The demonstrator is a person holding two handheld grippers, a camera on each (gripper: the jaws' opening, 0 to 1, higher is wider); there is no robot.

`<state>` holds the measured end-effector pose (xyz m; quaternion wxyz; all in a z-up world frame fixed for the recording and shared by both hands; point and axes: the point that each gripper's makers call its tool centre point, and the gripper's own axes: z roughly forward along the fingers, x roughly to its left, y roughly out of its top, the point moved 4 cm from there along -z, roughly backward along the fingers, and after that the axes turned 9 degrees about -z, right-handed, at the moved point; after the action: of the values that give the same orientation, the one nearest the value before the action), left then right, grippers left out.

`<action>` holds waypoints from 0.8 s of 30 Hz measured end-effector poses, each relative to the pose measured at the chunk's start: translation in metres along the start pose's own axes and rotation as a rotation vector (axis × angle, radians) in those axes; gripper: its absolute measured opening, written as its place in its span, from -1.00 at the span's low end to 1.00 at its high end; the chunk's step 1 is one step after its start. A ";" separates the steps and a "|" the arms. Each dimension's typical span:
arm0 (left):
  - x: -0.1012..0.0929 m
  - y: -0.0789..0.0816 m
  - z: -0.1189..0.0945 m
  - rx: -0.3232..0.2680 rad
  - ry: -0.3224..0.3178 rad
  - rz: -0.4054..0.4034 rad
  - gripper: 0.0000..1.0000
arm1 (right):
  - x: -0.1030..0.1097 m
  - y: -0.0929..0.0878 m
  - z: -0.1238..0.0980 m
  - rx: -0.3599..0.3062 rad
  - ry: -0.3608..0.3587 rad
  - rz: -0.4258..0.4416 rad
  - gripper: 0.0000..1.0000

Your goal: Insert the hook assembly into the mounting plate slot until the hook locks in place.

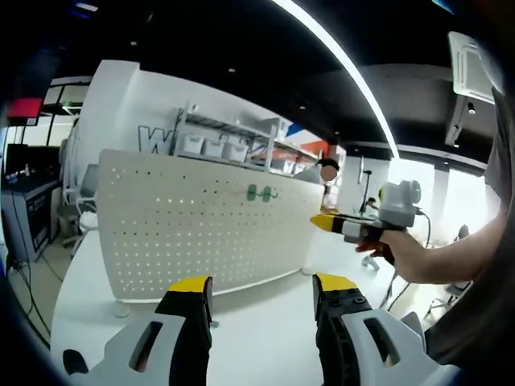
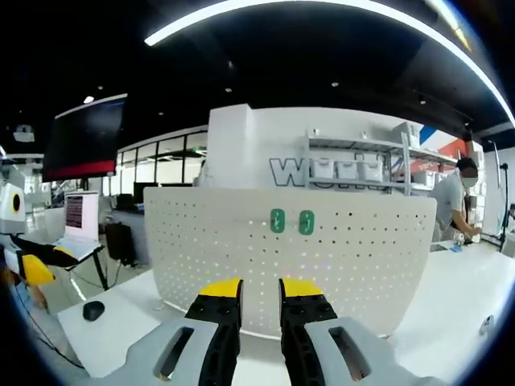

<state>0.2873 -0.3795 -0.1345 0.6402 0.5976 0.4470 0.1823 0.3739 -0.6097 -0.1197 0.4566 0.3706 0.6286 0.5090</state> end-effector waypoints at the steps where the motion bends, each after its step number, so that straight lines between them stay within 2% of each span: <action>1: 0.000 0.000 0.000 0.001 0.002 0.001 0.03 | 0.002 -0.001 -0.002 0.000 0.004 0.000 -0.67; 13: 0.006 -0.007 -0.005 0.012 0.013 -0.005 0.03 | 0.041 -0.015 -0.028 0.031 0.108 -0.008 -0.67; 24: 0.014 -0.005 -0.006 0.004 0.034 -0.011 0.01 | 0.078 -0.022 -0.038 0.051 0.201 0.013 -0.66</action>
<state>0.2891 -0.3664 -0.1435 0.6322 0.5932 0.4615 0.1882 0.3142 -0.5533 -0.1541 0.3783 0.3334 0.6815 0.5304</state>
